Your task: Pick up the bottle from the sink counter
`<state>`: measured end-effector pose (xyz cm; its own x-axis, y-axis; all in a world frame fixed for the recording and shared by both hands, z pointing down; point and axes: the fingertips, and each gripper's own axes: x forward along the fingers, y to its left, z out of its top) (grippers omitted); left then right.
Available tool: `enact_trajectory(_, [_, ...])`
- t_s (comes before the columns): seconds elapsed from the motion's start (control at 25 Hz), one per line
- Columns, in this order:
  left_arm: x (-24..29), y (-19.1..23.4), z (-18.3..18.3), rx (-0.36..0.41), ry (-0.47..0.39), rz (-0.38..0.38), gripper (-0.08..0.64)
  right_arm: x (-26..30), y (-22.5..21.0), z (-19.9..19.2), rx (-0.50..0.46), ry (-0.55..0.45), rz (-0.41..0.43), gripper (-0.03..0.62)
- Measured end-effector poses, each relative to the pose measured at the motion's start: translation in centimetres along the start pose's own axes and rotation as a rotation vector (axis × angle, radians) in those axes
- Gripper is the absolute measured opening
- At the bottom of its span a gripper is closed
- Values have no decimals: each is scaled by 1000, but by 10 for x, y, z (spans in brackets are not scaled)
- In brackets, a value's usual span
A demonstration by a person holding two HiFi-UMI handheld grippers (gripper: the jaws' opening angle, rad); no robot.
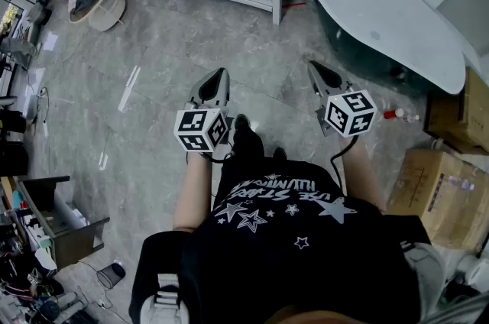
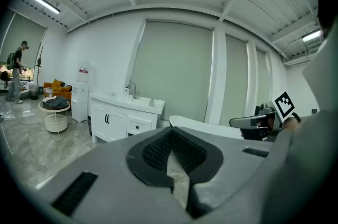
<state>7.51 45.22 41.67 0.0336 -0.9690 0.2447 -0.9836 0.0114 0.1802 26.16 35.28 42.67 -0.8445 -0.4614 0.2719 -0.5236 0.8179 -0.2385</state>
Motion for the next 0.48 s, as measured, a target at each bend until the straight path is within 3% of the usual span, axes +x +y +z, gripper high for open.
enact_trajectory(0.48, [23,28,-2,-28,29,-12,8,34,-6,1,14,28,-23,6])
